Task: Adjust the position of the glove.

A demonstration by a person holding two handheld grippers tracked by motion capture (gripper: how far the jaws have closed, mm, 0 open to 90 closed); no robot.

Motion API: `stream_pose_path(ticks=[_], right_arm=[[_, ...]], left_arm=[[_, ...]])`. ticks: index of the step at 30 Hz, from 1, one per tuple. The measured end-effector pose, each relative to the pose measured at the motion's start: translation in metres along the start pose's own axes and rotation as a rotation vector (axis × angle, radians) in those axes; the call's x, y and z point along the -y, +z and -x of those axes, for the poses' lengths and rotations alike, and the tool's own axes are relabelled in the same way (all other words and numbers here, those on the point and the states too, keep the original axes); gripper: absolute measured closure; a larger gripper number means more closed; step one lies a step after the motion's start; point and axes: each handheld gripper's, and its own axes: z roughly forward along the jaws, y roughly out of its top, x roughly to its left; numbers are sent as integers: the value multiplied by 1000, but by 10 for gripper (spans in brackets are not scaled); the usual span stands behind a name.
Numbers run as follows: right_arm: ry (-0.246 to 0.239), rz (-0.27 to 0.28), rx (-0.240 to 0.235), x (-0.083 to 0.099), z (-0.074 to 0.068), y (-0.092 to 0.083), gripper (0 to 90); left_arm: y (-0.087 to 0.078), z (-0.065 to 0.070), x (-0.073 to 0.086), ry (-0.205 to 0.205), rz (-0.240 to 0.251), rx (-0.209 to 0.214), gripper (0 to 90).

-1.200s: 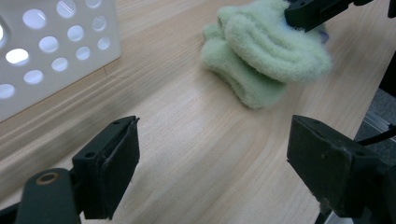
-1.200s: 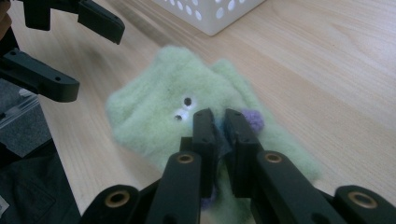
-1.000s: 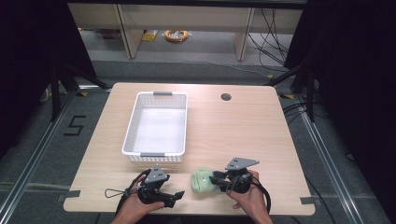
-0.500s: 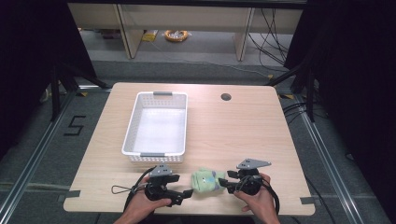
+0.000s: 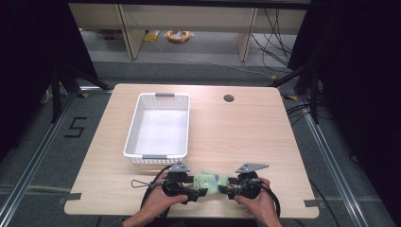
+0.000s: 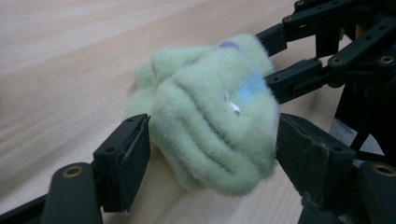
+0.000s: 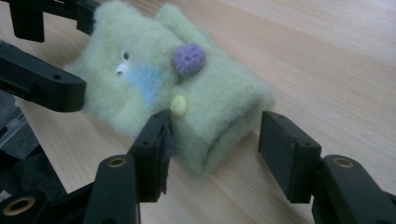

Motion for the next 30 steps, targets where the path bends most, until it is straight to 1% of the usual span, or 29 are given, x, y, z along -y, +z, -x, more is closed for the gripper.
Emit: stream_pose_path(ticks=[1,2,3,4,6,8,9,10,11,12,13,14,15,16,17,18,19,21,22,23,24,26,27,28,29,30], right_arm=[[6,-14,-9,1,1,2,459],[10,-6,-19,2,1,5,464],[10,-6,-19,2,1,5,464],[9,-9,-21,2,1,6,468],[15,3,-22,3,1,8,482],[15,1,-22,2,2,7,493],[7,-10,-22,2,2,7,503],[6,-10,-23,2,2,7,507],[5,-8,-23,2,2,7,512],[18,10,-36,3,1,9,523],[12,12,-41,2,2,10,533],[9,0,-35,2,3,9,551],[14,16,-40,2,3,10,577],[6,17,-57,2,4,12,620],[6,17,-57,2,4,12,620],[-4,-6,-74,1,5,11,636],[-14,-16,-72,0,6,10,668],[-8,-6,-66,1,5,11,683],[-10,-15,-76,0,6,10,713],[-10,-15,-76,0,6,10,713],[-8,-10,-73,0,6,9,724],[-15,-7,-83,0,6,9,738],[-20,-8,-77,-1,6,9,742],[-22,-10,-76,-1,5,8,746],[-12,-9,-82,0,4,8,750],[-23,-5,-79,0,5,7,753]], left_arm=[[2,-1,1,-9,-2,-2,283],[2,-1,1,-9,-2,-2,296],[1,-3,0,-4,-18,3,296],[1,-3,0,-17,-5,-3,308],[1,-7,0,-30,-2,-1,342],[0,-9,0,-47,-11,14,370],[0,-9,0,-45,-10,10,396],[-1,-9,-1,-40,-15,1,414],[0,-11,0,-43,-2,25,428],[0,-11,0,-43,-1,25,445],[0,-11,-1,-42,0,23,460],[0,-11,-1,-36,-3,16,479],[0,-11,-1,-34,-2,20,499],[0,-12,0,-33,-4,32,539],[0,-13,0,-40,-4,38,539],[0,-13,0,-41,-6,46,557],[0,-13,0,-42,5,42,598],[0,-13,0,-39,4,47,613],[-1,-13,-1,-31,1,37,650],[-1,-12,0,-34,13,39,650],[-2,-13,-1,-29,3,48,661],[-1,-12,0,-31,5,57,680],[-1,-11,0,-31,12,52,686],[-2,-10,0,-31,6,36,693],[-2,-10,1,-28,14,44,699],[-2,-10,0,-26,12,49,702]])
